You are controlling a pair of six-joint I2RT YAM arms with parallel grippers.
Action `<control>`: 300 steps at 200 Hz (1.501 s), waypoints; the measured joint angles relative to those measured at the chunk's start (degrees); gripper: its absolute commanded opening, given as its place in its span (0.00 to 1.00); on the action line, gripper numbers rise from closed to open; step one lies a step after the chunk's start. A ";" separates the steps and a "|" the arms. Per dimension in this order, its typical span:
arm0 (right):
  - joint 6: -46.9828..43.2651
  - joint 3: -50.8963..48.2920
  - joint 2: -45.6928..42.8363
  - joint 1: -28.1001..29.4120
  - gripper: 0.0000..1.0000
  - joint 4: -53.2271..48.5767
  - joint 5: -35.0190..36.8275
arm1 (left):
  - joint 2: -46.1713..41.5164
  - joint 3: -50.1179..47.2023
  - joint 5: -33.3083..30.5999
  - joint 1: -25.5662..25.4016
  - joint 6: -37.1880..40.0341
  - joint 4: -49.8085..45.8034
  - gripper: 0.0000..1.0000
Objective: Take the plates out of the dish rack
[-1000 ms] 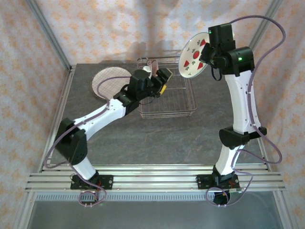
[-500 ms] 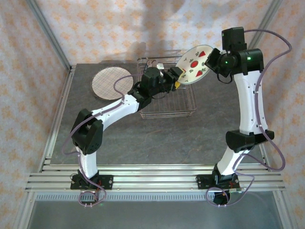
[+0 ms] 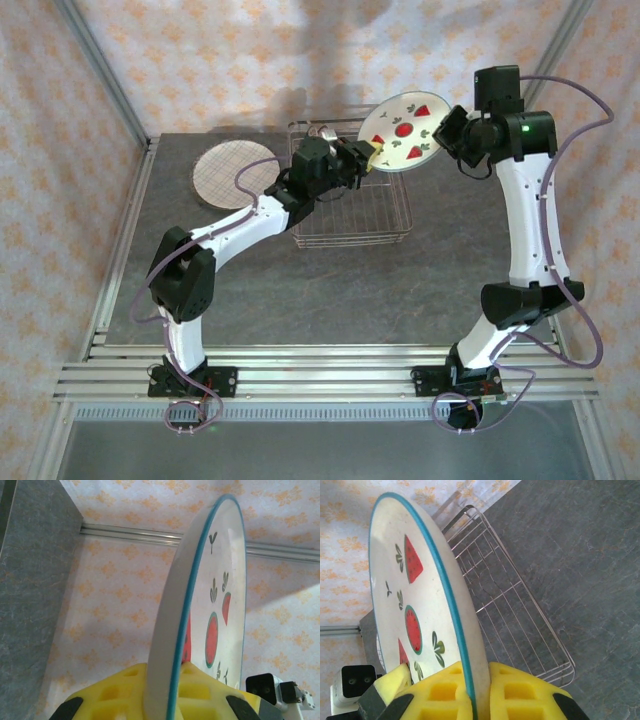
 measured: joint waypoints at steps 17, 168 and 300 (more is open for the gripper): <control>-0.02 -0.57 -0.31 -0.09 0.00 0.13 -0.02 | -0.17 -0.22 0.00 -0.04 0.02 0.00 0.00; -6.60 -0.66 -5.79 7.19 0.66 3.54 -1.86 | -16.17 -13.27 0.46 6.62 8.81 -8.04 0.00; -32.83 -20.72 -13.31 28.52 0.78 23.87 -10.21 | -51.76 -36.59 2.75 30.10 15.72 -28.39 0.00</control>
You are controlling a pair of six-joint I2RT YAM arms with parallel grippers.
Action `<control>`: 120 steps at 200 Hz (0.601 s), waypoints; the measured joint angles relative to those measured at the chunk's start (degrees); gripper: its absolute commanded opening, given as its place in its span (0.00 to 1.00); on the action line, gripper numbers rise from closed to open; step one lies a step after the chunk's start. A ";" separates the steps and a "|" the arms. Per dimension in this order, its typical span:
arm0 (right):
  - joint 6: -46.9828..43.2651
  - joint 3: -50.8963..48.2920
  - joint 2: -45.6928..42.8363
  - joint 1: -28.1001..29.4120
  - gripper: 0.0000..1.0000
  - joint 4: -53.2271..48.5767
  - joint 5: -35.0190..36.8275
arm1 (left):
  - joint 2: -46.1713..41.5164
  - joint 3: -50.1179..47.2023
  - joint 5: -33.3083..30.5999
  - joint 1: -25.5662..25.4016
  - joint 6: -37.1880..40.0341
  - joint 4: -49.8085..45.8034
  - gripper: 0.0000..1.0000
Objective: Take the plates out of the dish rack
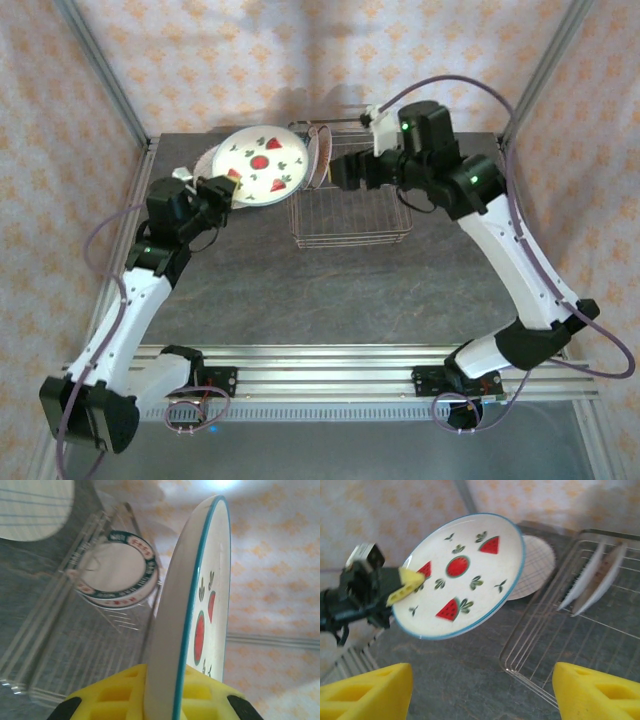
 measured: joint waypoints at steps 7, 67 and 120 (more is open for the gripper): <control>-2.05 -2.38 -1.20 1.20 0.78 1.60 -0.55 | -1.62 -1.27 -0.02 0.96 0.31 -1.16 0.00; -13.68 -7.74 -4.00 6.62 0.80 6.45 -1.92 | -14.64 -11.65 -3.56 3.91 2.97 -12.07 0.00; -17.29 -9.44 -3.93 7.52 0.80 7.15 -2.40 | -21.64 -16.57 -8.41 3.91 6.10 -20.02 0.00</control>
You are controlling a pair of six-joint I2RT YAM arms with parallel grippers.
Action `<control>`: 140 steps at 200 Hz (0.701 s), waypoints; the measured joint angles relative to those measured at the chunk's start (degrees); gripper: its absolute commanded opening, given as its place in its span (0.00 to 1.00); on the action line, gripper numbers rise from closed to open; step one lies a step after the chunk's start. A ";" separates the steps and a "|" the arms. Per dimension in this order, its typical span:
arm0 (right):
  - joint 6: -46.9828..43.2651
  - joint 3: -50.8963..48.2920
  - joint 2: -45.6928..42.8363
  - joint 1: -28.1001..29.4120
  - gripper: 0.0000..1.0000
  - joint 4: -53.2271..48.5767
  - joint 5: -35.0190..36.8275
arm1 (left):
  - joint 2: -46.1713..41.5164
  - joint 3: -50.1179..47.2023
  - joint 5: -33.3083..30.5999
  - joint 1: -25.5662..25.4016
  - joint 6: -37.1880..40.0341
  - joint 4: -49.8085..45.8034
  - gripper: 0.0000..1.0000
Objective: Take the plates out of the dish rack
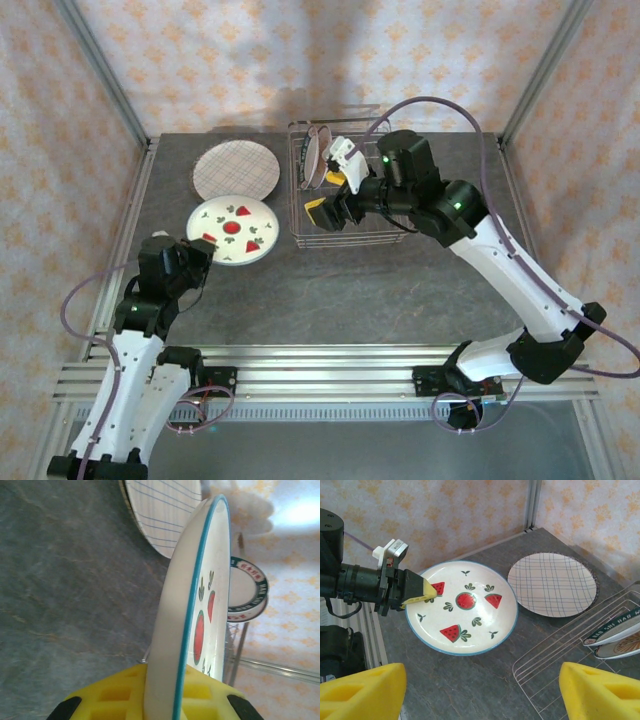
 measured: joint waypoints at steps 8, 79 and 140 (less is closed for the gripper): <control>-0.42 -0.28 0.00 0.02 0.80 0.00 -0.13 | -0.72 -1.03 -0.46 0.00 0.35 -0.50 0.00; -1.44 -1.14 0.00 0.39 0.81 0.13 -0.66 | -2.75 -9.62 -2.23 0.00 1.42 -1.38 0.00; -1.42 -1.38 0.00 0.52 0.81 0.17 -1.51 | 1.88 -14.21 -2.16 0.00 1.42 5.22 0.00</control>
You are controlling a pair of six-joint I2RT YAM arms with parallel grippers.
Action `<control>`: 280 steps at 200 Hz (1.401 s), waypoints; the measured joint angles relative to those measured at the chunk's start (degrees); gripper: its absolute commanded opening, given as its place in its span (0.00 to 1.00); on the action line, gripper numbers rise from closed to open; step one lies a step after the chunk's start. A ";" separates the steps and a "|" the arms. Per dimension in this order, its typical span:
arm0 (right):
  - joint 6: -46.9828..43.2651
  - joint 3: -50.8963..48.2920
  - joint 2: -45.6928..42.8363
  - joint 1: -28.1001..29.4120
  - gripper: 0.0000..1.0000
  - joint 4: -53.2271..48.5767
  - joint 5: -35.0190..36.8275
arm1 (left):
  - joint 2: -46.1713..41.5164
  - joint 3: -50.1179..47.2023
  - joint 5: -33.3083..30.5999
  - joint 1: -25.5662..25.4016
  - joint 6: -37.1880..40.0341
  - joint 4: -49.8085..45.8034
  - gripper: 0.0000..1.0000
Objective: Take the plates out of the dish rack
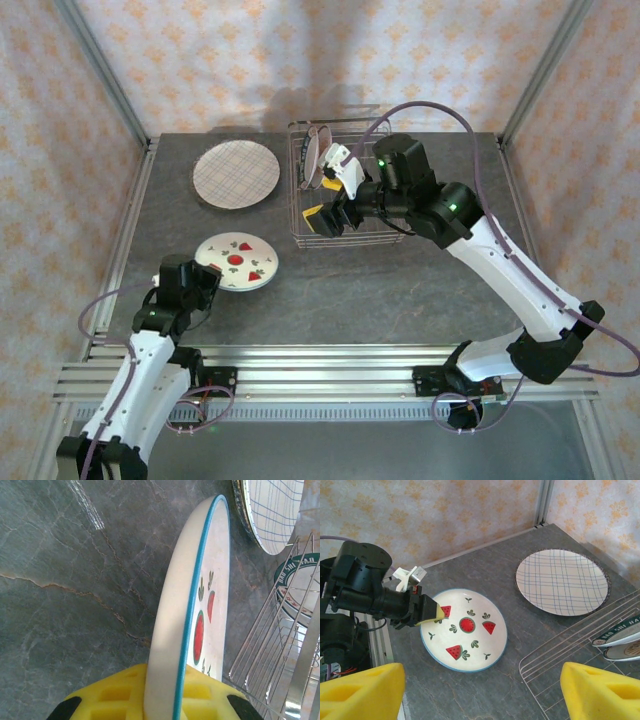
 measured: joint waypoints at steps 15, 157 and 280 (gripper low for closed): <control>0.00 -0.37 0.00 0.00 0.81 0.20 0.00 | 1.18 -0.87 0.02 0.00 -0.02 2.08 0.00; 1.62 -1.27 0.44 0.00 0.82 1.70 -1.09 | 11.37 -6.56 0.11 0.00 -0.02 18.82 0.07; 3.04 -1.27 0.44 0.00 0.83 1.68 -0.79 | 16.48 -6.88 -0.39 0.00 0.39 19.39 0.43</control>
